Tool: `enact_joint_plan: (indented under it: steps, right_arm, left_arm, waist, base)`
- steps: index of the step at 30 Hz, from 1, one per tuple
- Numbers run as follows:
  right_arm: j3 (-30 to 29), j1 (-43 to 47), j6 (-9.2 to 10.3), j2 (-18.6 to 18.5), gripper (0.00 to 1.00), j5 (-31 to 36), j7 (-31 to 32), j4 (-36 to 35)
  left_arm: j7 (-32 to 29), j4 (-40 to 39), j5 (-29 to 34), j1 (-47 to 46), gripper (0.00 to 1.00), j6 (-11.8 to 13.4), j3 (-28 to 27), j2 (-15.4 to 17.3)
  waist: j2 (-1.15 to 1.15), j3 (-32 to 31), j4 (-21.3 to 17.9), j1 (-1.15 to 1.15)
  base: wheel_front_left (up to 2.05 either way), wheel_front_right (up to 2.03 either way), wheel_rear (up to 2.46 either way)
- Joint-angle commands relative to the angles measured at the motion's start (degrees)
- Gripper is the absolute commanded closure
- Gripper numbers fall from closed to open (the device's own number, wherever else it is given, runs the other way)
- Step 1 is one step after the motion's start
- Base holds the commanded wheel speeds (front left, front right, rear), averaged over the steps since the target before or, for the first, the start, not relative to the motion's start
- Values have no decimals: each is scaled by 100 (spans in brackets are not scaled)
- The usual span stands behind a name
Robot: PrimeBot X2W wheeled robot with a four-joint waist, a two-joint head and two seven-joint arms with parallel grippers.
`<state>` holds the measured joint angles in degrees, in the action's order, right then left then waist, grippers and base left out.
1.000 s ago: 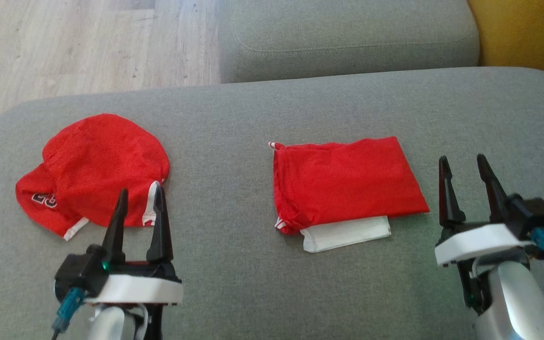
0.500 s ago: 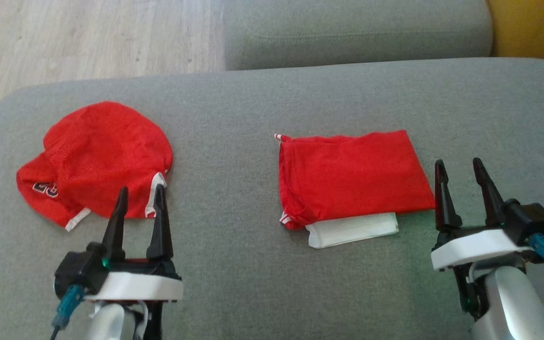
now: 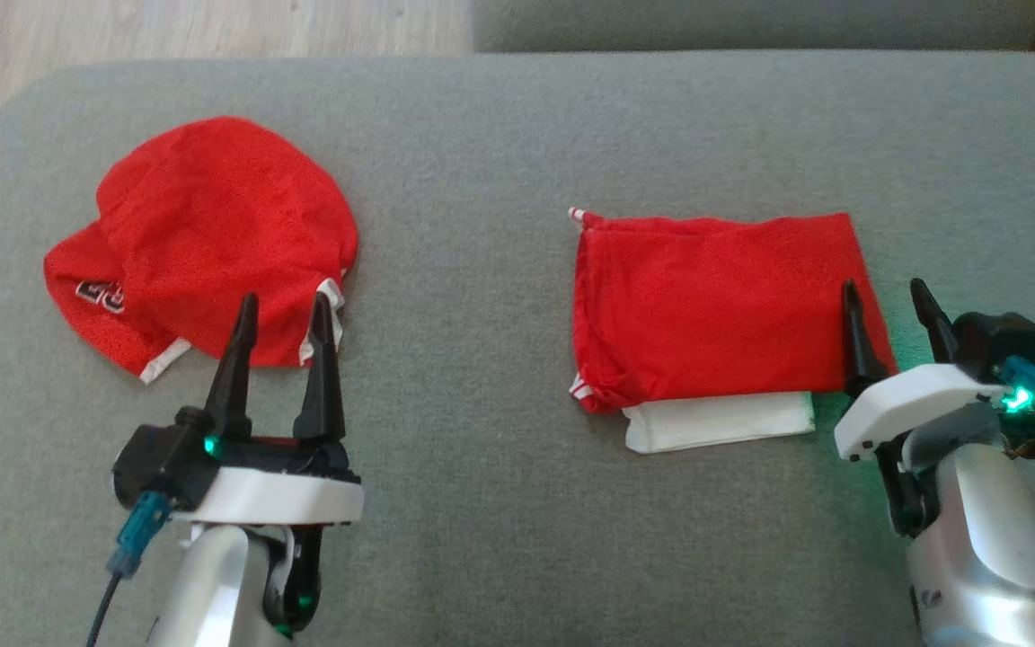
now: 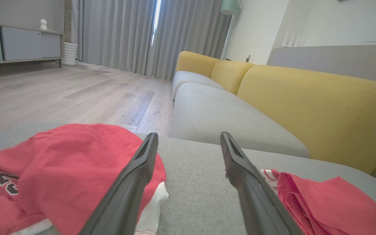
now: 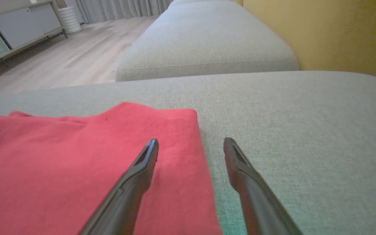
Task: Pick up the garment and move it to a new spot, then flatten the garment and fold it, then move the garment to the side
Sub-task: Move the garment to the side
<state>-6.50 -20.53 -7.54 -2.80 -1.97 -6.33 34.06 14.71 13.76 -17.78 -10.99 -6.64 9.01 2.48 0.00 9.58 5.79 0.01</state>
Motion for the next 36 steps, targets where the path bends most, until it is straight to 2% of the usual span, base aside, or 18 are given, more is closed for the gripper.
enact_joint_plan:
  steps: [1,6,13,14,15,18,22,28,32,36]
  right_arm:
    - [22,-284,5,-9,0,78,42,1]
    - [-193,-574,5,-9,0,133,192,669]
    - [126,-868,5,-8,0,-11,282,1416]
    - [193,-908,5,-8,33,-47,253,1478]
    - [264,-948,5,-8,99,-109,194,1519]
    - [359,-1055,5,-8,100,-123,0,1571]
    - [370,-1143,5,-12,100,325,-254,1455]
    - [538,-1182,5,-306,100,800,-307,1140]
    - [781,-1224,5,-844,100,899,-67,889]
    - [947,-1268,5,-1584,100,793,220,763]
  left_arm:
    - [29,-159,-62,-266,0,-32,-127,40]
    - [29,-132,-88,-369,0,-38,-56,40]
    - [29,-132,-73,-456,0,-45,-115,40]
    - [29,-125,-70,-467,0,-47,-115,40]
    - [29,-119,-66,-478,0,-49,-116,40]
    - [29,-104,-68,-495,0,-52,-127,40]
    - [29,-83,-85,-480,0,-55,-127,40]
    - [29,-59,-111,-409,0,-45,-160,40]
    - [29,-61,-126,-363,0,-35,-167,40]
    - [29,-88,-139,-348,0,-32,-155,40]
  waist:
    - [0,139,113,-1]
    - [0,307,181,-1]
    - [0,468,128,-1]
    - [0,477,115,-1]
    - [0,481,99,-1]
    - [0,448,26,-1]
    - [0,324,-64,-1]
    - [0,128,-154,-1]
    - [0,46,-185,-1]
    - [0,59,-177,-1]
  base:
    - [0,0,0]
    - [0,0,0]
    - [0,0,0]
    - [0,0,0]
    - [0,0,0]
    - [0,0,0]
    - [0,0,0]
    - [0,0,0]
    - [0,0,0]
    - [0,0,0]
